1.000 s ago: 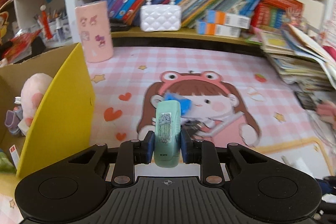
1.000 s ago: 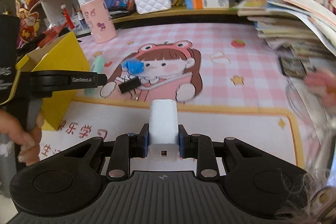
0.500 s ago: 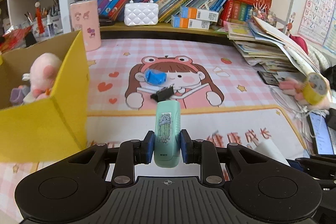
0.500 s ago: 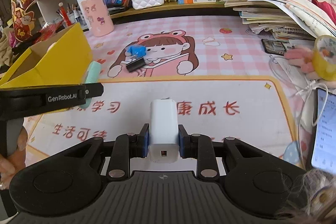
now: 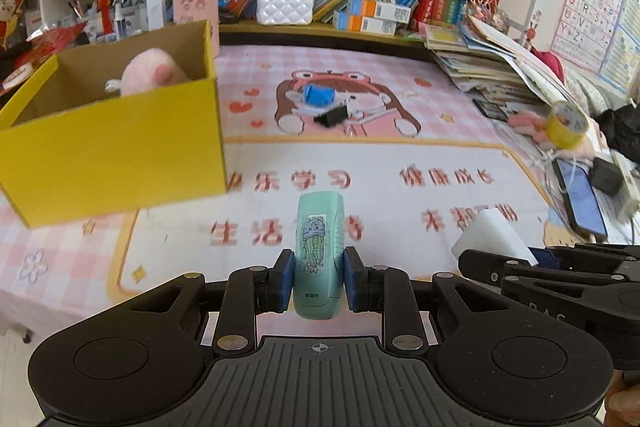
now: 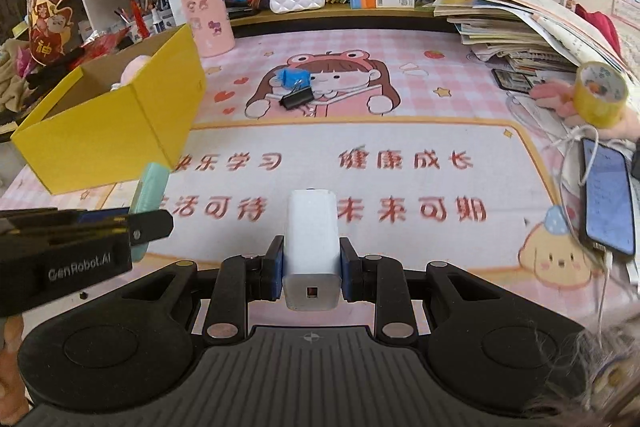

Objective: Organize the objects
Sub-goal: 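Lift the charger and bottle with both tools toward the yellow box, then carry the charger and bottle over the yellow box with both tools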

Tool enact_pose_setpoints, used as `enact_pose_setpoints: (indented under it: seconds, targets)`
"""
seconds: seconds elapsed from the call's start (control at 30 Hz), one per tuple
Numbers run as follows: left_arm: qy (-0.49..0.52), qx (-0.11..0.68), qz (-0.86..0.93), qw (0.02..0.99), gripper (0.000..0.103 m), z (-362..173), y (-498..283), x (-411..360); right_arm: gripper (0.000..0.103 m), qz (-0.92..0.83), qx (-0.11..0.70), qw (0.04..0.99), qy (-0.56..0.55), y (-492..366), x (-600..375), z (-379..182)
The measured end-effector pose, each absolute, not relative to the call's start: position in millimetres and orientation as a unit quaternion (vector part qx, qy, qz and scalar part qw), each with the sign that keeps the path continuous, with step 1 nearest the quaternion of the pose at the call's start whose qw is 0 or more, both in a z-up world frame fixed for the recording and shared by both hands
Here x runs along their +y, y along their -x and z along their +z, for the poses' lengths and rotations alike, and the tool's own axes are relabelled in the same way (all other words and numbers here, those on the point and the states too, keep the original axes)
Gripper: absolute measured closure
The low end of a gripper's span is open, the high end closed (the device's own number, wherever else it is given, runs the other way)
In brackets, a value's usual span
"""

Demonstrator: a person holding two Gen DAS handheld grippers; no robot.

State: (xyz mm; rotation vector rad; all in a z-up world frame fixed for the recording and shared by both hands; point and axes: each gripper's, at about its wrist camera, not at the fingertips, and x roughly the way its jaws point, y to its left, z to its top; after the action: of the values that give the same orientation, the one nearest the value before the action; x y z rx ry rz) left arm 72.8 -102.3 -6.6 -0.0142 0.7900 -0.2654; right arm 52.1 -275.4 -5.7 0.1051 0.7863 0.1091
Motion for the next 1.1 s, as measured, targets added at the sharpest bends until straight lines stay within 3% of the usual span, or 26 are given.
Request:
enact_pose_setpoints:
  seconds: [1.1]
  targets:
    - [0.051,0.376,-0.103,0.920,0.079,-7.2,0.0,0.4,0.079,0.103,0.388,0.916,0.006,23.5,-163.7,0.3]
